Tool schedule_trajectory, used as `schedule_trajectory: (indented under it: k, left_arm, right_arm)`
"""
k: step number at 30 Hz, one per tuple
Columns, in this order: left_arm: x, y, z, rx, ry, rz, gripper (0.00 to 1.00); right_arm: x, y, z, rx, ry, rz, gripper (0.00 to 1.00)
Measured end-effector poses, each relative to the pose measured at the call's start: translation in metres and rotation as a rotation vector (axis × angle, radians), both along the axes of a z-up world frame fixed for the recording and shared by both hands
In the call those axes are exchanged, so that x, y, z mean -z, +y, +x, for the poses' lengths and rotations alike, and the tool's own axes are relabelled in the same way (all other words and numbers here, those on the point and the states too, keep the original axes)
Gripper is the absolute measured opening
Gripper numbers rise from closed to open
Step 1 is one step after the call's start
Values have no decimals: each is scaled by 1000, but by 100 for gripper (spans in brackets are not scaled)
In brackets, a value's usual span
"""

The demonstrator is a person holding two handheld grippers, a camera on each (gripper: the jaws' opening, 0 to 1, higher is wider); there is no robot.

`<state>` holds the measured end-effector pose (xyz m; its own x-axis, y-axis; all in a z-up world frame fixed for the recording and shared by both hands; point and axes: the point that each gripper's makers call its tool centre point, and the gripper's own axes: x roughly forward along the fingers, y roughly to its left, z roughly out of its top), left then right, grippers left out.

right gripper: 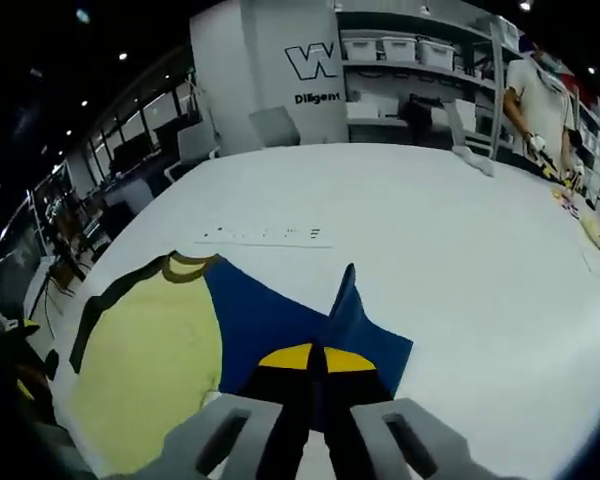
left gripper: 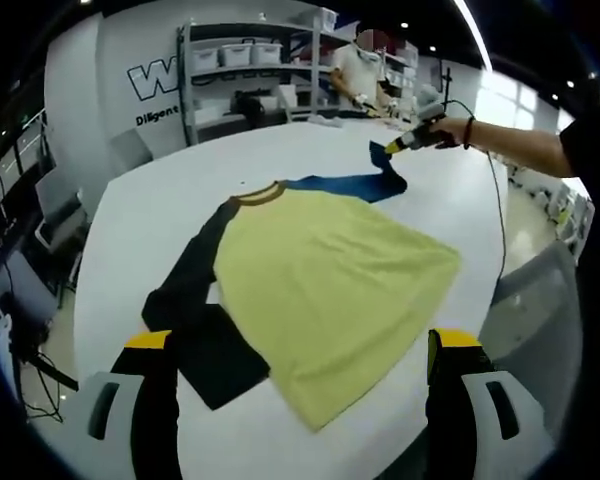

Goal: Fold the garment on the visible template until the final outline fits inside the template.

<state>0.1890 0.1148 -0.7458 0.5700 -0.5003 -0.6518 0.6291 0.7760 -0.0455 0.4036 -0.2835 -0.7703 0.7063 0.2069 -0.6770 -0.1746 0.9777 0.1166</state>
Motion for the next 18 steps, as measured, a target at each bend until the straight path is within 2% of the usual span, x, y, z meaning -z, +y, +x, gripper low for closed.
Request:
schedule_trajectory:
  k: [4, 5, 10, 16, 18]
  left_arm:
    - [-5, 2, 1, 10, -12, -15, 99]
    - [-5, 5, 3, 11, -15, -10, 99]
    - [-3, 16, 6, -2, -18, 23, 99]
    - [-2, 20, 7, -4, -16, 19, 99]
    - [-2, 15, 5, -4, -14, 25, 99]
  right_arm:
    - [-10, 23, 2, -31, -16, 14, 0]
    - [-15, 36, 5, -53, -25, 26, 0]
    - [-25, 67, 13, -101, -27, 38, 0]
    - [-30, 100, 14, -157, -30, 54, 0]
    - [-30, 110, 15, -171, -24, 61, 0]
